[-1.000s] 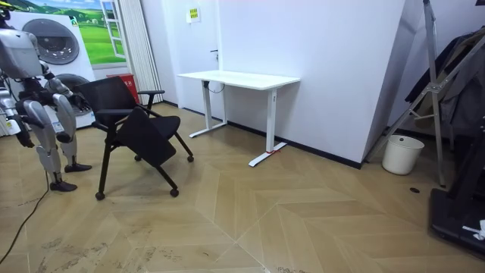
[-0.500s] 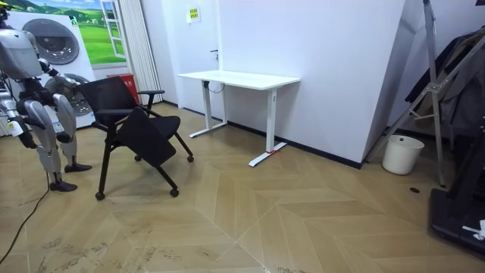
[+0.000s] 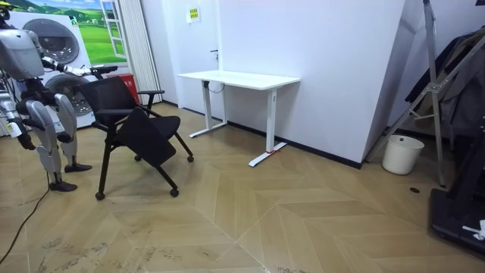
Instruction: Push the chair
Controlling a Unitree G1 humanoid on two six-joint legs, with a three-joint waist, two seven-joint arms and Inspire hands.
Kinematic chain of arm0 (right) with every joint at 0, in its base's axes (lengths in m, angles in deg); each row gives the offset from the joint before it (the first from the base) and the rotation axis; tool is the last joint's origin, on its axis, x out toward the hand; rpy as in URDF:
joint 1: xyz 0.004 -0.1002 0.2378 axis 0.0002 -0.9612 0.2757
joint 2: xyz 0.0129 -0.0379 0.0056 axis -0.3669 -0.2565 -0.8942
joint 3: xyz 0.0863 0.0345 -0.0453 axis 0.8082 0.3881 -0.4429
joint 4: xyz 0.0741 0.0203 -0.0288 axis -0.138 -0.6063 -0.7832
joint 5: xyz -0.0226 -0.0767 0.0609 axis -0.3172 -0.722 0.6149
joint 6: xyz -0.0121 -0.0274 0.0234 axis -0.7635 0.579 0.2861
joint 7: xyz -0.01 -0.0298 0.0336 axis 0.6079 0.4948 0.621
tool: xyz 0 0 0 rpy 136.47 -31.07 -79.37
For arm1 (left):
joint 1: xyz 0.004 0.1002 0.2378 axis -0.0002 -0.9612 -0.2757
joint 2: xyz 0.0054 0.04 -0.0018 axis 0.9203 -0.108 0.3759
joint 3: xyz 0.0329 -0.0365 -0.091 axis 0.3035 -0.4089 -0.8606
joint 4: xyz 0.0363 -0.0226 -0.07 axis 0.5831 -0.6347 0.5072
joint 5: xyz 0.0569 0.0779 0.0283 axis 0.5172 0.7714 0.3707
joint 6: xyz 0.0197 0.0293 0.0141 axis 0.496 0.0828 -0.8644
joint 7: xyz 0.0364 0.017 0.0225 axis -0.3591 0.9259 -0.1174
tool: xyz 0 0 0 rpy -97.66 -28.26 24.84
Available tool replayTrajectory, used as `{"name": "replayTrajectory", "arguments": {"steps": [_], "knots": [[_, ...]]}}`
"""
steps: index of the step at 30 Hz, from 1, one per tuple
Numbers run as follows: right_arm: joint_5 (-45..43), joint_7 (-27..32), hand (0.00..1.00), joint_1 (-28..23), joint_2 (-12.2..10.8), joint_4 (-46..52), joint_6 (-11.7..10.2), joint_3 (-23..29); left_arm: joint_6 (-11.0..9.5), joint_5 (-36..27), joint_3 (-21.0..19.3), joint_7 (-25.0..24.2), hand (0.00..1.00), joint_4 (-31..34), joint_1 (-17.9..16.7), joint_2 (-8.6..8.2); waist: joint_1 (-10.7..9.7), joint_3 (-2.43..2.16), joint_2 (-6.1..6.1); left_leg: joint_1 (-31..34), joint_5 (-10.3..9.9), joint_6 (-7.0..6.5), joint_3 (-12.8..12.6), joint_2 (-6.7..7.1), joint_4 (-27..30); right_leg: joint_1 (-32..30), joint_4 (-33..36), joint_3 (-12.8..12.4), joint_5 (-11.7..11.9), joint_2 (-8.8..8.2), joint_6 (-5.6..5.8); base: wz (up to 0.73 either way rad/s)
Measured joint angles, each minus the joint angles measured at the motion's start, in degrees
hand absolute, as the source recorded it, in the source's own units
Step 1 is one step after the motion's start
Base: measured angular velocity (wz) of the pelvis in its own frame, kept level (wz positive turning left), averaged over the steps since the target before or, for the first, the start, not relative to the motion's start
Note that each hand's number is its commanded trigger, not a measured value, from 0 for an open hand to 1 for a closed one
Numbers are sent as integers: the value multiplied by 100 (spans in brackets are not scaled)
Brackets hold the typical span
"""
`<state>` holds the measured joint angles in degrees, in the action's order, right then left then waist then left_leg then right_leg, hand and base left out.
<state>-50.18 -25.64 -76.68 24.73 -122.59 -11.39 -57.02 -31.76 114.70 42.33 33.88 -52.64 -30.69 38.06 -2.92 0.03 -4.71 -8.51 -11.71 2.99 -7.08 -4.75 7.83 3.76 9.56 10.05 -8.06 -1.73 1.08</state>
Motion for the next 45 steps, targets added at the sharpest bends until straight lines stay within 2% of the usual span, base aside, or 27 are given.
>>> {"name": "replayTrajectory", "arguments": {"steps": [2, 6, 10, 16, 19, 23, 26, 28, 33, 35, 41, 45], "knots": [[-117, -9, 0, -16, -2, -7, 40, 9, 46, 388, 2, -17, 0, 224, 59, 0, -88, -1, -8, -12, 0, 0, -15, 6, -4, 5, -5, -28, -2, -4, 4, -6], [-134, -34, 0, 3, -6, -20, 52, 9, 104, 774, 164, -18, 0, 375, 71, -4, -196, -3, -33, -14, 0, 0, -25, 13, -6, -5, -6, -56, -4, -6, 7, -3], [-131, -37, 0, 26, -6, -20, 52, 2, 119, 1011, 522, -16, 0, 421, 76, -22, -240, -1, -35, -13, 0, 0, -27, 13, -4, -2, -8, -66, -4, -6, 8, 0], [-73, -195, 0, 85, -8, -23, 52, -28, 179, 1729, 989, -76, 0, 620, 73, -26, -310, 10, -37, -25, 0, 0, -50, 15, -5, -1, -15, -143, -4, -4, 8, -2], [-41, -193, 0, 67, -14, -23, 52, -129, 206, 1970, 1236, -135, 0, 724, 74, -26, -317, 27, -11, -22, 0, 0, -64, 17, -7, 0, -34, -165, -1, -1, 12, 0], [-32, -204, 0, 96, -15, -22, 52, -239, 251, 2068, 1517, -313, 0, 737, 79, -26, -321, 33, 20, 9, 0, 0, -88, 24, -7, -38, -62, -206, 5, 3, 19, -5], [-29, -242, 0, 111, -21, -22, 52, -249, 255, 2086, 1593, -446, 0, 748, 79, -27, -323, 21, 17, 45, 0, 0, -91, 24, -7, -73, -67, -210, 6, 7, 19, 0], [-28, -244, 0, 112, -21, -22, 52, -299, 266, 2116, 1614, -460, 0, 809, 79, -26, -328, 30, 52, 62, 0, 0, -91, 23, -7, -82, -72, -212, 6, 9, 19, 0], [-39, -221, 0, 161, -20, -22, 47, -449, 276, 2336, 1639, -460, 0, 901, 85, -26, -337, 10, 98, 77, 0, 0, -90, 23, -7, -88, -79, -211, 7, 10, 19, 0], [-70, -193, 0, 166, -20, -17, 47, -448, 363, 2335, 1746, -476, 0, 926, 110, -23, -367, 9, 101, 76, 0, 0, -90, 23, -8, -75, -78, -205, 7, 7, 19, 4], [-100, -193, 0, 264, -22, -8, 48, -450, 428, 2343, 1871, -799, 0, 1014, 279, -26, -485, 38, 144, 75, 0, 0, -86, 22, -9, -67, -79, -209, 7, 6, 19, 1], [59, -121, 0, 255, -34, -20, 62, -465, 532, 2333, 2142, -887, 0, 1174, 408, -20, -551, 48, 142, 80, 0, 0, -99, 23, -9, -75, -74, -215, 11, 2, 19, 0]]}}
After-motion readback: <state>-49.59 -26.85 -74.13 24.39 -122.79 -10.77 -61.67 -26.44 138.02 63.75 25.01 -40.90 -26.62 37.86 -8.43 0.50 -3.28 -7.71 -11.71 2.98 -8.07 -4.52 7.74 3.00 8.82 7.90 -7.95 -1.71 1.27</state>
